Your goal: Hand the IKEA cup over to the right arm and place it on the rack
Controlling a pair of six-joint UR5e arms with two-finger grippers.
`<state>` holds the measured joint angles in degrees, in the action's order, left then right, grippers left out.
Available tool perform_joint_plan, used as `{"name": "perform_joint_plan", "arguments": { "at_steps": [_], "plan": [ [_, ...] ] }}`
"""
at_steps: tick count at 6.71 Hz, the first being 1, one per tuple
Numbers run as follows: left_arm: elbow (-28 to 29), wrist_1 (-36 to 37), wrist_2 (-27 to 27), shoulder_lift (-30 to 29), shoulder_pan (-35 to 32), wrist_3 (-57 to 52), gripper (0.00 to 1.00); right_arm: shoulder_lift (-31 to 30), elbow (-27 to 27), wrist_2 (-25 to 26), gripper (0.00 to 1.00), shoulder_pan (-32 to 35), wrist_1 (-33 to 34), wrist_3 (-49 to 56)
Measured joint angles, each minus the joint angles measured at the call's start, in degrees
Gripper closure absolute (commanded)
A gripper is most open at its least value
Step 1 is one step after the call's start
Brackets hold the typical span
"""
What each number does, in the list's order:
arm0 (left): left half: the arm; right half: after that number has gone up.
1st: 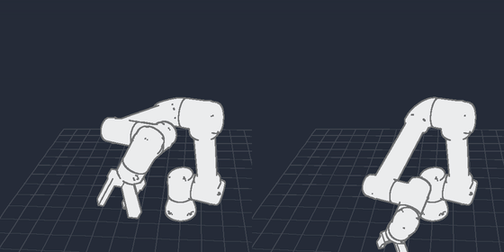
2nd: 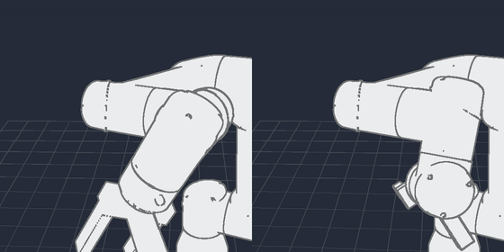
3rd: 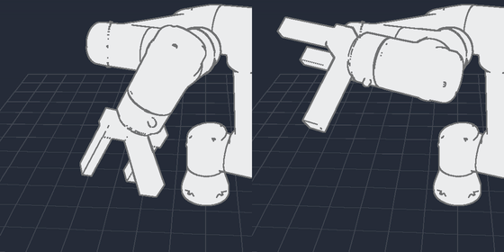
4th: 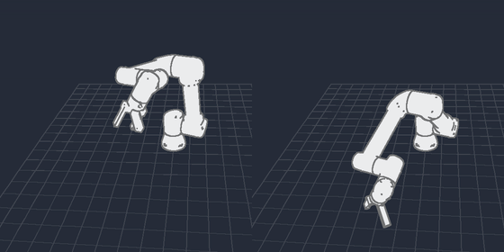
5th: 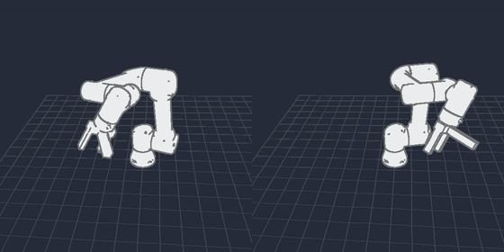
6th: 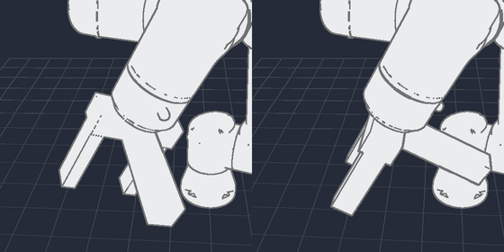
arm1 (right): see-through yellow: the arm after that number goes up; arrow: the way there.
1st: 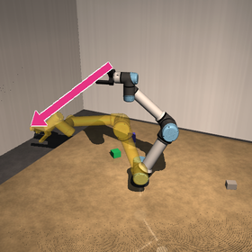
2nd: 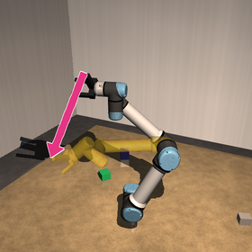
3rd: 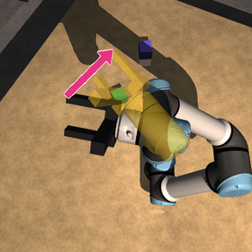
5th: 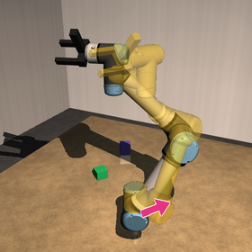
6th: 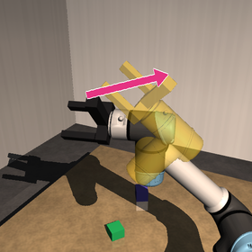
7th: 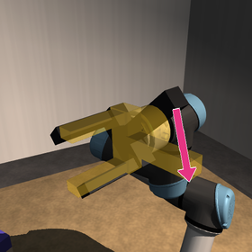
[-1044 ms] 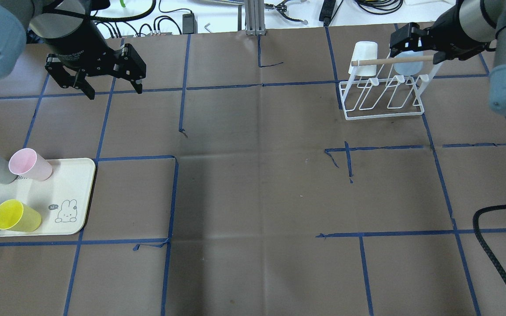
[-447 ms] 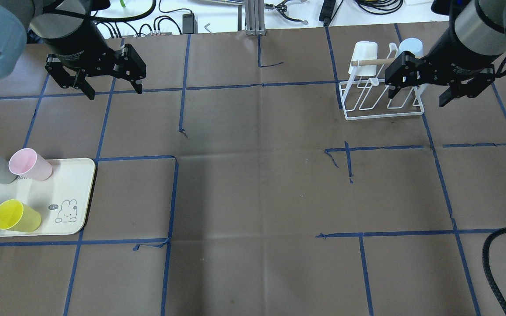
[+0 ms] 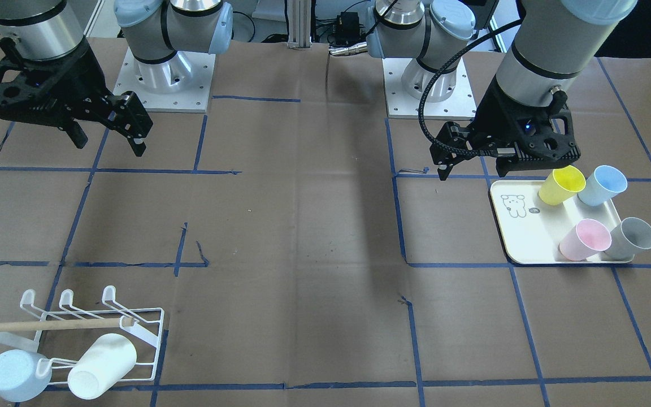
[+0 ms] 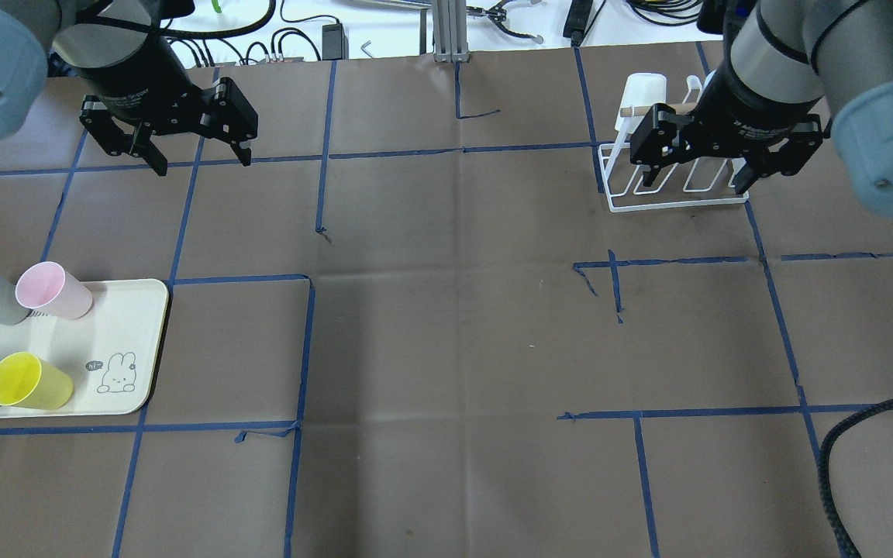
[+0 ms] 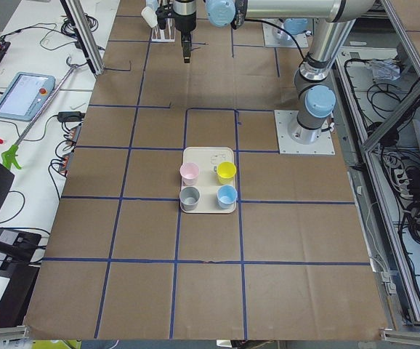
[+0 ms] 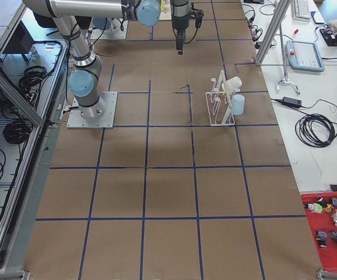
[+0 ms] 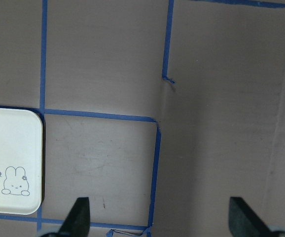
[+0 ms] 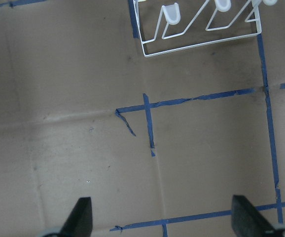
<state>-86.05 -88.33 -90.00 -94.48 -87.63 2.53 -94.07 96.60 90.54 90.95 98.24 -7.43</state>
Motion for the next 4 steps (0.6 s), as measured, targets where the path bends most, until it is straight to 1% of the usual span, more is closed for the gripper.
{"name": "perform_joint_plan", "arguments": {
  "at_steps": [2, 4],
  "plan": [
    [0.0, 0.0, 0.0, 0.1, 0.0, -0.1, 0.0, 0.2, 0.1, 0.7, 0.0, 3.4, 0.0, 0.3],
    [0.0, 0.0, 0.0, 0.1, 0.0, -0.1, 0.0, 0.2, 0.2, 0.4, 0.0, 3.9, 0.0, 0.4]
  ]
}}
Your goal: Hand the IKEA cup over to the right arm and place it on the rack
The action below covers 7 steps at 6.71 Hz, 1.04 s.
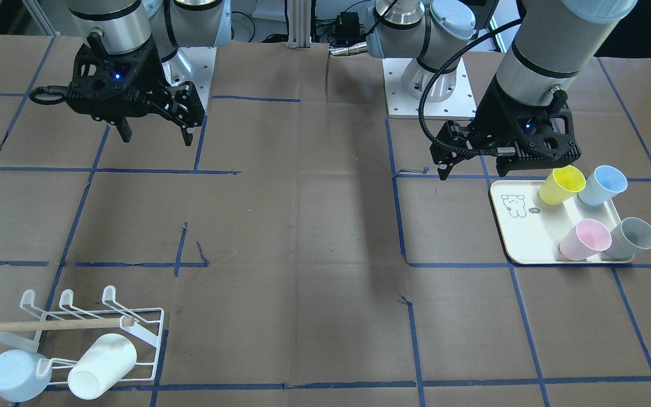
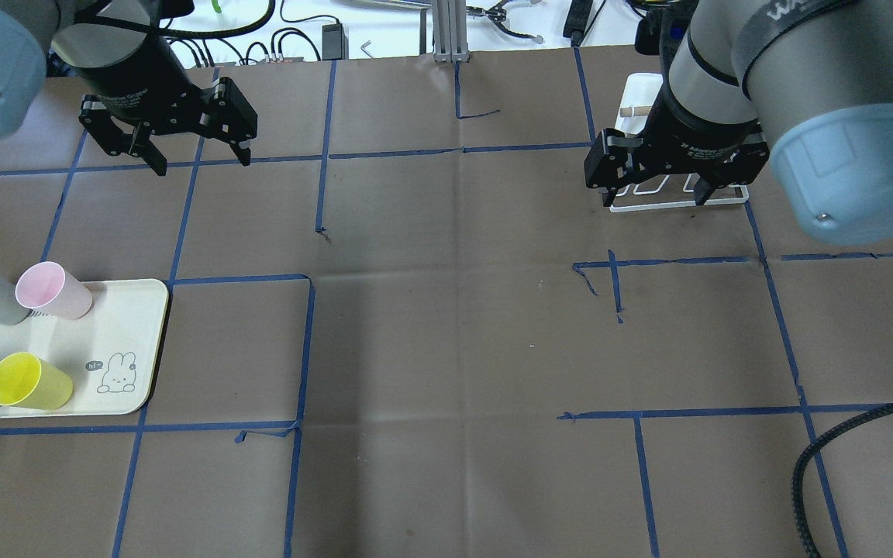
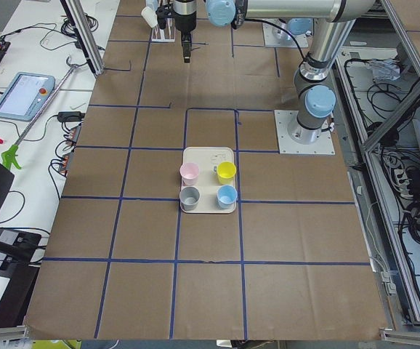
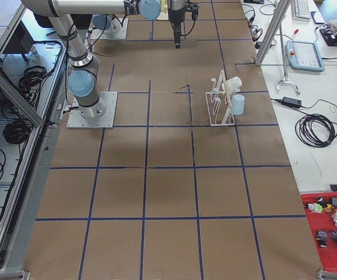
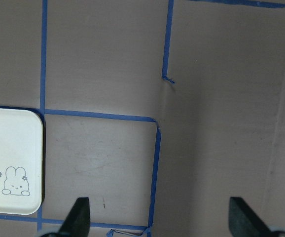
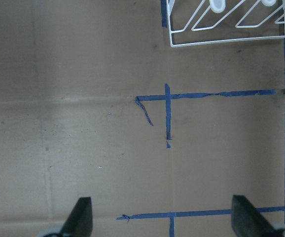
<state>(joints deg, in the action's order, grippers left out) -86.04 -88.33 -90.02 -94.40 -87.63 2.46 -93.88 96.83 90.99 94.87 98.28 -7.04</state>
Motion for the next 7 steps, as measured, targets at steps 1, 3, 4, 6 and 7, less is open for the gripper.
{"name": "perform_joint_plan", "arguments": {
  "at_steps": [1, 3, 4, 6, 7],
  "plan": [
    [0.0, 0.0, 0.0, 0.0, 0.0, 0.0, 0.0, 0.1, 0.0, -0.1, 0.0, 0.0, 0.0, 0.0],
    [0.0, 0.0, -0.1, 0.0, 0.0, 0.0, 0.0, 0.1, 0.0, -0.9, 0.0, 0.0, 0.0, 0.1],
    [0.0, 0.0, -0.1, 0.0, 0.0, 0.0, 0.0, 0.1, 0.0, -2.0, 0.0, 0.0, 0.0, 0.1],
    [0.0, 0.0, -0.1, 0.0, 0.0, 0.0, 0.0, -0.2, 0.0, -3.0, 0.0, 0.1, 0.0, 0.1],
    [0.0, 0.0, -0.1, 0.0, 0.0, 0.0, 0.0, -0.2, 0.0, -3.0, 0.0, 0.1, 0.0, 0.1]
  ]
}}
